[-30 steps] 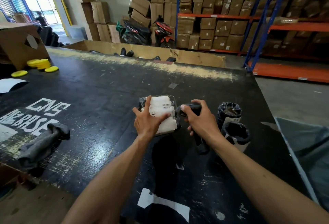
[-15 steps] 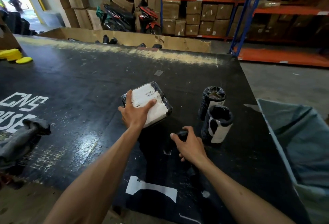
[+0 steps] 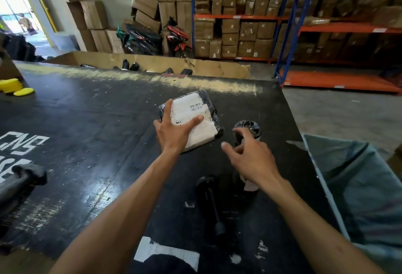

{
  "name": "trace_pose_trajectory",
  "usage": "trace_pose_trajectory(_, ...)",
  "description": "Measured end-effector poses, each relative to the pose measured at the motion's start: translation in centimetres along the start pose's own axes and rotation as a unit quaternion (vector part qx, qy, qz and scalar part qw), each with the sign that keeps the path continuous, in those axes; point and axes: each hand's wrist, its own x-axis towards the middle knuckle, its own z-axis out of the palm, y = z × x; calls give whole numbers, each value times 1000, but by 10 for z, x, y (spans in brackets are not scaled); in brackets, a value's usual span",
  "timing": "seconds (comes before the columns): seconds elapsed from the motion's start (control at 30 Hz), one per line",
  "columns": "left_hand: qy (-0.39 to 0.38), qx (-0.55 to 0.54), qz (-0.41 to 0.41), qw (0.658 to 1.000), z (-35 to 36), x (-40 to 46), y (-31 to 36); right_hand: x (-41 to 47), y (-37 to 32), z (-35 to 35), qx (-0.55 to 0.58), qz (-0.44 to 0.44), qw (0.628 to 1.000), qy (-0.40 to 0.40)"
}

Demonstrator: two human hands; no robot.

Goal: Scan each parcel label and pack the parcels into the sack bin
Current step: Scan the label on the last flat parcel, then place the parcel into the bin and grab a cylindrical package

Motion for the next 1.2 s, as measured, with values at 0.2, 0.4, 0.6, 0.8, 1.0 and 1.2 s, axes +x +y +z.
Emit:
trace_pose_trajectory(0.2,-80,-6,79,994,53,-14,67,46,47,-64,151,-60,982,96)
trace_pose_trajectory(0.4,-190,-33,109,975,149,-65,124,67,126,-134,252,-63,964,63)
trace_pose_trajectory(0.6,-261,-26,83,961,265,-125,148,70,241,-175,269,-33,960,75)
trace_pose_trajectory(0.8,-382,61,36,921,357,-181,121,62,370,-184,292,69,953,27)
trace_pose_trajectory(1.0,-394,366,214,816,405,-203,43,48,473,-146,280,184,940,-70)
trace_pose_trajectory(1.2,-362,408,266,795,420,-198,16,50,516,-78,257,278,906,-190)
